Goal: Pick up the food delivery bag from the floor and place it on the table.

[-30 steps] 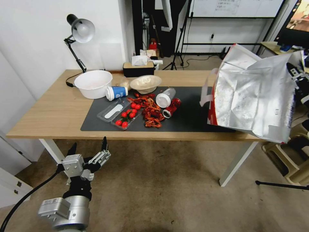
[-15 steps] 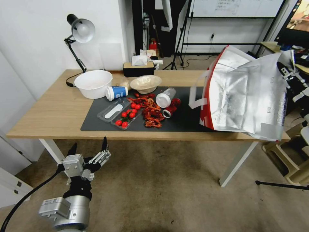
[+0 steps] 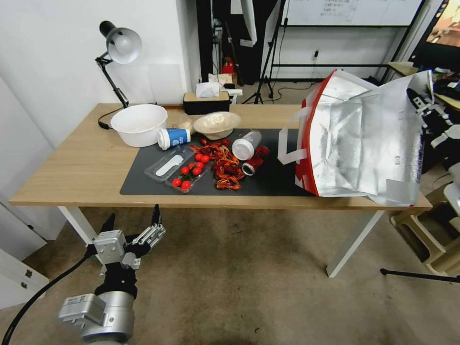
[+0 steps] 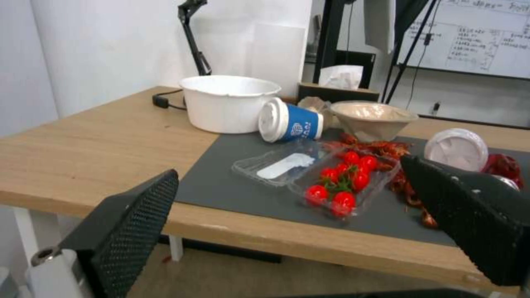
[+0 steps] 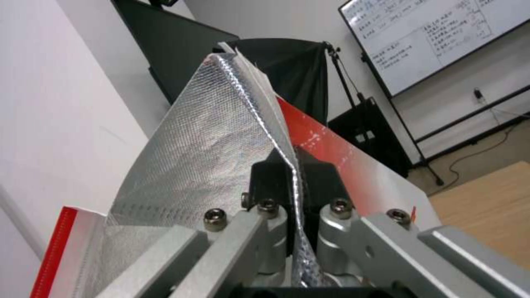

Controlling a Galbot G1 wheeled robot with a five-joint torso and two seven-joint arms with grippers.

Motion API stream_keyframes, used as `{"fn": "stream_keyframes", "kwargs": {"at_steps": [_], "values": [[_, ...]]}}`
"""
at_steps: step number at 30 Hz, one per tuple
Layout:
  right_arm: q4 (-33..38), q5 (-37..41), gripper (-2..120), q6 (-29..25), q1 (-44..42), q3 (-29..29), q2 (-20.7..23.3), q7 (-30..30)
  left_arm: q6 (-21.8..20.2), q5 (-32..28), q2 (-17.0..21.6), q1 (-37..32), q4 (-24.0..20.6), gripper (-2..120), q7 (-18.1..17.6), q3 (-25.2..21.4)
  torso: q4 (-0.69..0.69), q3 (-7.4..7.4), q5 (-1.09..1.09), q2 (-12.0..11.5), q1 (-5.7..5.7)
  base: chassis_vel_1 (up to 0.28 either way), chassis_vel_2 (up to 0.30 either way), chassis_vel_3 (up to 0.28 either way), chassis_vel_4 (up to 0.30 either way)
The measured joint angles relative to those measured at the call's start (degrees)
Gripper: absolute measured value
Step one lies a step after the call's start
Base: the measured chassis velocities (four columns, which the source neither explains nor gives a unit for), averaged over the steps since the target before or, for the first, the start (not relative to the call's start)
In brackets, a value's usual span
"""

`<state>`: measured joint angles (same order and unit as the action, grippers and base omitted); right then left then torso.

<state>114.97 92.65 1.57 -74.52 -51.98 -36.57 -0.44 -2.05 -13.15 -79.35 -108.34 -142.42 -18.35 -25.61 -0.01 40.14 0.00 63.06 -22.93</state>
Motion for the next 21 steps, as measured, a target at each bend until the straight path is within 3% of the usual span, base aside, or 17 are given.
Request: {"fn": "stream_keyframes", "kwargs": {"at_steps": [12, 21], "values": [[-1.24, -0.36, 1, 0.17, 2.61, 2.60, -0.01, 0.70, 0.14, 0.16, -0.20, -0.16, 0.27, 100, 0.05, 0.12, 0.00, 0.00, 0.00, 0.00, 0.00, 0.000, 0.000, 0.000, 0.000], [-1.77, -1.75, 36, -1.00, 6.41, 4.75, 0.38, 6.91, 0.72, 0.92, -0.45, -0.66, 0.41, 100, 0.24, 0.69, 0.01, 0.00, 0.00, -0.01, 0.00, 0.000, 0.000, 0.000, 0.000]]}}
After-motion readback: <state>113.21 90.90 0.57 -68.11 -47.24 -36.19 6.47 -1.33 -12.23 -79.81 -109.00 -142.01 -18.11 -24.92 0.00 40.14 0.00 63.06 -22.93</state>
